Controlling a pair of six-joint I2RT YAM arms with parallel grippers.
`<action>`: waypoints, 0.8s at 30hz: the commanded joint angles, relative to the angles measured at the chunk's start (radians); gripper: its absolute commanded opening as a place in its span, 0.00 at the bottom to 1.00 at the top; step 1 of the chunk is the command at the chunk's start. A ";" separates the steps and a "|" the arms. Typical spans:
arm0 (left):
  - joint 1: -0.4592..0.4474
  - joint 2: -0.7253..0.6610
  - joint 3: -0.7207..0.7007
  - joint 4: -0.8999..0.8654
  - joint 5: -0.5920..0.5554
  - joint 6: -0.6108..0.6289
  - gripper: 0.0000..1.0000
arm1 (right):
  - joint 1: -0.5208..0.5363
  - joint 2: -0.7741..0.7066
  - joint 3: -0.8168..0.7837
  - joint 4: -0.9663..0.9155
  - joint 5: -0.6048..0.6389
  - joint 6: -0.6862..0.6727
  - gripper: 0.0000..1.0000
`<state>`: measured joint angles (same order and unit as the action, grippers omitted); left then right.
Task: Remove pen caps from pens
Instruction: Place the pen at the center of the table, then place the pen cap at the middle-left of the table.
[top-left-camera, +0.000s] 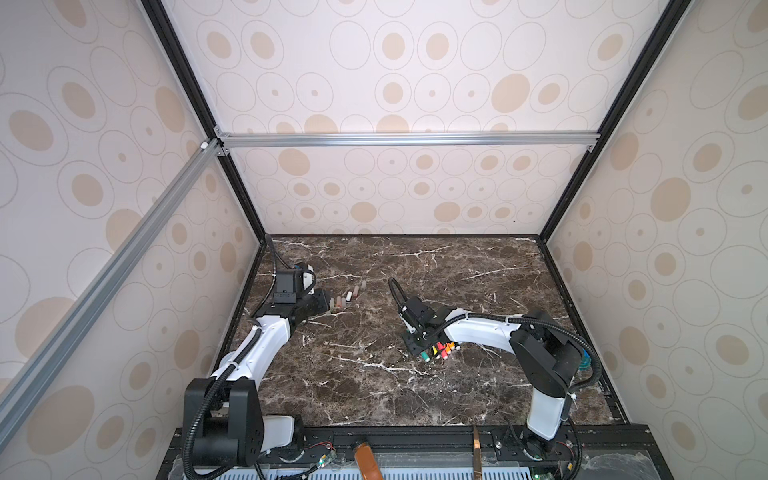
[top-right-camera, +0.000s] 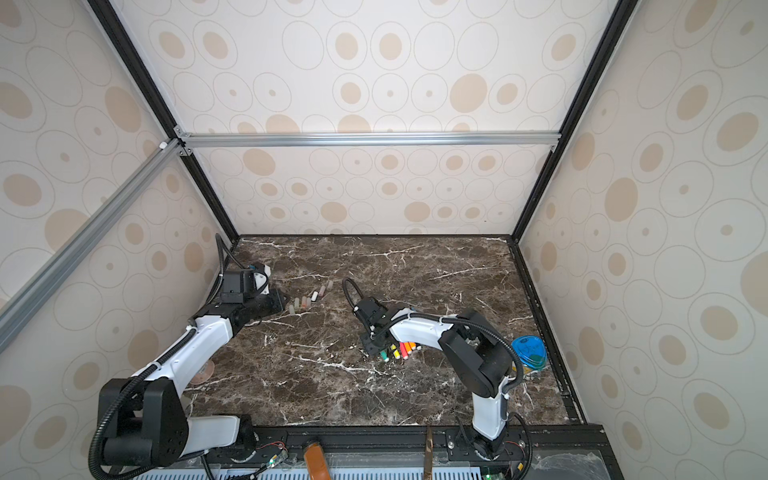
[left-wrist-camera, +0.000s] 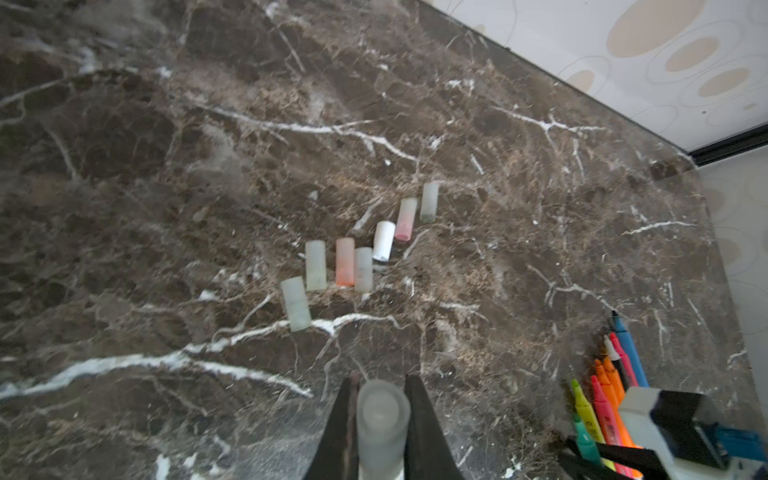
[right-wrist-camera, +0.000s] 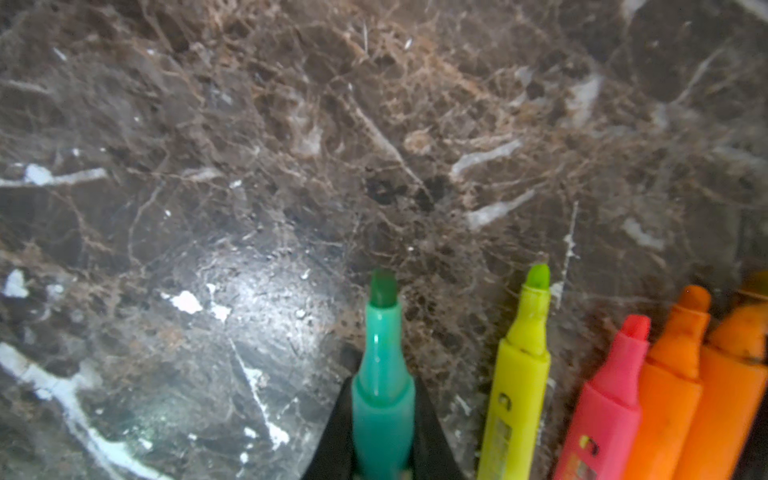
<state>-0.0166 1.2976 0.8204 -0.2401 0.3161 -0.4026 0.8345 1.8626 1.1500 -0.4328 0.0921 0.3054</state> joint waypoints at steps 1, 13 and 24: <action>0.009 -0.032 0.009 -0.007 -0.045 0.024 0.00 | -0.009 0.014 0.010 -0.066 0.066 -0.009 0.19; 0.018 -0.009 0.001 -0.025 -0.093 0.024 0.00 | -0.025 -0.025 -0.007 -0.065 0.127 -0.031 0.29; 0.018 0.166 -0.070 0.073 -0.126 -0.011 0.00 | -0.033 -0.228 0.009 -0.055 0.118 -0.084 0.30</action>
<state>-0.0063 1.4380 0.7609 -0.2020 0.2039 -0.4042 0.8055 1.6913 1.1481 -0.4706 0.2058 0.2447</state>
